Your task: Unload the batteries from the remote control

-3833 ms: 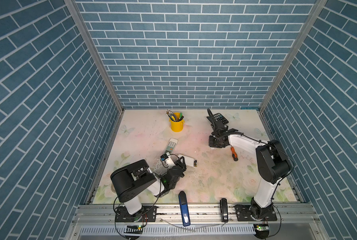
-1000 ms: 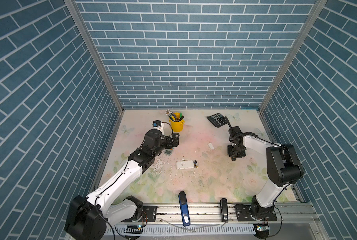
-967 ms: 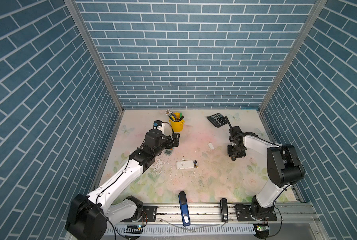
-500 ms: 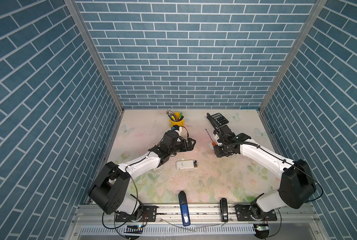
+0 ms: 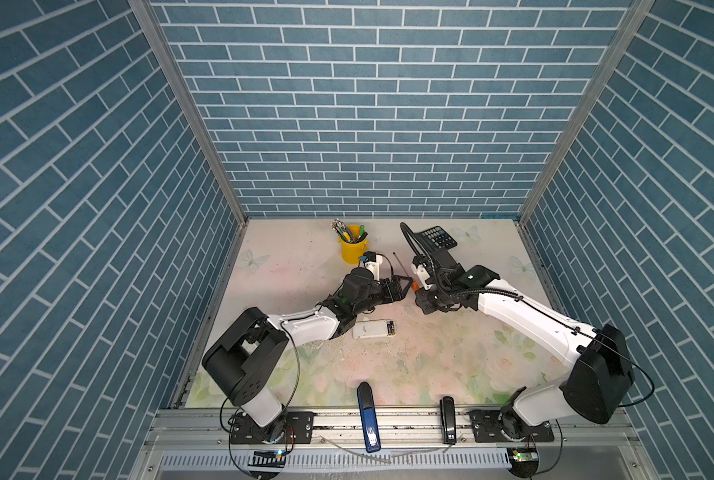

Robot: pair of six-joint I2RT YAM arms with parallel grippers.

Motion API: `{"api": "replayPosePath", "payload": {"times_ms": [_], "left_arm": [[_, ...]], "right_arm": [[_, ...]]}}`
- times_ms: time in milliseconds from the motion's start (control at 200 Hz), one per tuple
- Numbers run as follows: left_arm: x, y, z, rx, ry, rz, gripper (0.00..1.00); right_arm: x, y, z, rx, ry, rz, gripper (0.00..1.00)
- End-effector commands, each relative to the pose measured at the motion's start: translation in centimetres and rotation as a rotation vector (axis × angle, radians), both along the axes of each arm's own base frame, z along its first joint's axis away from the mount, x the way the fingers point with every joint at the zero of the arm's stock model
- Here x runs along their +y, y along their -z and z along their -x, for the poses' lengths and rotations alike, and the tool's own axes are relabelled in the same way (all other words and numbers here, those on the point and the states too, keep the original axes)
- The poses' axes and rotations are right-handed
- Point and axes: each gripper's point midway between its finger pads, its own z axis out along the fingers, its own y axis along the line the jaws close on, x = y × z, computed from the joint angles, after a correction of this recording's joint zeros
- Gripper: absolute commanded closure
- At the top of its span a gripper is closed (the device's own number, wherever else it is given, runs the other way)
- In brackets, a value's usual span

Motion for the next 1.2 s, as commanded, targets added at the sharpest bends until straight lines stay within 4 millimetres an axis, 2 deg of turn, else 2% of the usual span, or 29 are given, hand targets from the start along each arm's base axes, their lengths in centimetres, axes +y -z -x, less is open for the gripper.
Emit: {"api": "replayPosePath", "payload": {"times_ms": [0, 205, 485, 655, 765, 855, 910, 1030, 1120, 1195], "left_arm": [[-1.1, -1.8, -0.4, -0.031, -0.002, 0.074, 0.22], [-2.2, -1.3, -0.7, -0.019, 0.004, 0.104, 0.34], [-3.2, -1.8, -1.0, -0.027, 0.016, 0.113, 0.54], [-3.1, -1.8, -0.9, -0.029, 0.015, 0.114, 0.76], [-3.2, -1.6, -0.9, -0.024, 0.017, 0.117, 1.00], [-3.1, -1.2, -1.0, -0.016, 0.008, 0.124, 1.00], [-3.0, -1.1, -1.1, -0.010, 0.001, 0.141, 1.00], [-2.9, -0.9, -1.9, 0.022, -0.015, 0.190, 1.00], [-2.7, -1.5, -3.4, 0.062, -0.042, 0.267, 1.00], [-2.1, -2.6, -5.0, 0.091, -0.070, 0.355, 1.00]], "right_arm": [[0.8, -3.0, -0.3, -0.076, -0.043, -0.054, 1.00], [1.2, -3.8, 0.0, -0.085, -0.053, -0.096, 1.00], [1.2, -3.3, 0.0, -0.085, -0.053, -0.089, 1.00], [1.2, -3.3, -0.1, -0.087, -0.051, -0.086, 1.00], [1.2, -3.3, -0.1, -0.089, -0.051, -0.086, 1.00], [1.0, -3.7, -0.3, -0.103, -0.041, -0.090, 1.00], [1.0, -4.2, -0.4, -0.119, -0.033, -0.100, 0.94], [0.7, -5.2, -0.6, -0.160, 0.004, -0.137, 0.72], [0.5, -5.7, -0.8, -0.200, 0.043, -0.180, 0.55], [0.1, -6.3, -1.1, -0.249, 0.083, -0.223, 0.47]]}}
